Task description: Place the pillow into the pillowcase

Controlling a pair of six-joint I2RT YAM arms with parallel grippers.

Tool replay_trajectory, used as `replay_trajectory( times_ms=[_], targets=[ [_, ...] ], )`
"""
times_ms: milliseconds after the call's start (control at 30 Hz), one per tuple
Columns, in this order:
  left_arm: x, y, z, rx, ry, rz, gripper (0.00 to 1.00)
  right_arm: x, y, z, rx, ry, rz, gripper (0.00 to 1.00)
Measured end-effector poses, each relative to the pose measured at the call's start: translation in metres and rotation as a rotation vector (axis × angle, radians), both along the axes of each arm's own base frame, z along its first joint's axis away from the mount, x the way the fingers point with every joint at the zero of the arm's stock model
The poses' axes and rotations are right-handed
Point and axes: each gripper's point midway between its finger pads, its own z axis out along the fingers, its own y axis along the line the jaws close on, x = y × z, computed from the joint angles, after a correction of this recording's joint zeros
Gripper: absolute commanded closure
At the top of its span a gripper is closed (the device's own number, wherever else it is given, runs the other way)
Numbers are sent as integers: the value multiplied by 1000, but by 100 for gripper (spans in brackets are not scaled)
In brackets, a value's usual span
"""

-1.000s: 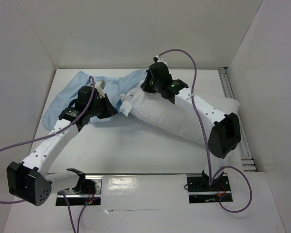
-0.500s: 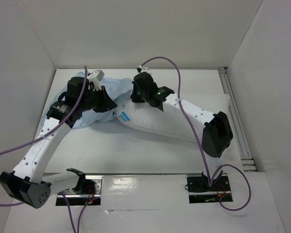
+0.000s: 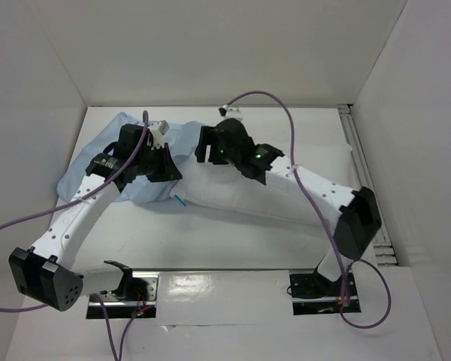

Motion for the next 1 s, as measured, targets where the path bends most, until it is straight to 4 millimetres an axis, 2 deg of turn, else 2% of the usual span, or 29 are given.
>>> replay_trajectory(
  times_ms=[33,67,100,167,233,300,367,400,433,500,567,600,633,700,733,800,900,1000],
  targets=[
    [1,0,-1,1,2,1,100,-2,-9,13,3,-20,-13,13],
    [1,0,-1,1,3,0,100,-2,-26,35,17,-56,-49,9],
    [1,-1,-2,2,6,0,100,-1,-34,43,20,-69,-70,7],
    [3,-1,-6,5,18,-1,100,6,-70,65,8,-93,-159,3],
    [6,-2,-13,12,39,-1,100,22,-115,74,-35,-99,-287,0],
    [9,-3,-19,18,59,-1,100,37,-166,64,-110,-68,-418,0],
    [14,-6,-22,23,72,-2,100,44,-210,39,-197,2,-521,0],
    [19,-8,-20,23,73,-4,100,44,-237,19,-253,57,-576,0],
    [23,-10,-19,22,71,-6,100,40,-255,0,-298,109,-606,0],
    [32,-14,-14,17,63,-11,100,26,-278,-41,-376,224,-629,0],
    [39,-19,-9,11,54,-17,100,14,-281,-69,-399,291,-611,0],
    [43,-22,-9,11,54,-23,100,10,-278,-80,-391,311,-593,11],
    [46,-26,-9,11,55,-32,100,7,-274,-87,-374,318,-577,28],
    [53,-39,-11,12,65,-58,100,10,-264,-93,-304,299,-547,80],
    [57,-46,-12,14,72,-73,100,13,-260,-93,-265,287,-534,100],
    [66,-62,-10,17,85,-109,100,24,-249,-89,-165,265,-516,100],
    [85,-84,4,25,58,-155,100,42,-247,-73,-82,237,-514,100],
    [106,-99,34,18,-11,-185,100,62,-250,-35,-20,178,-523,100]
  ],
)
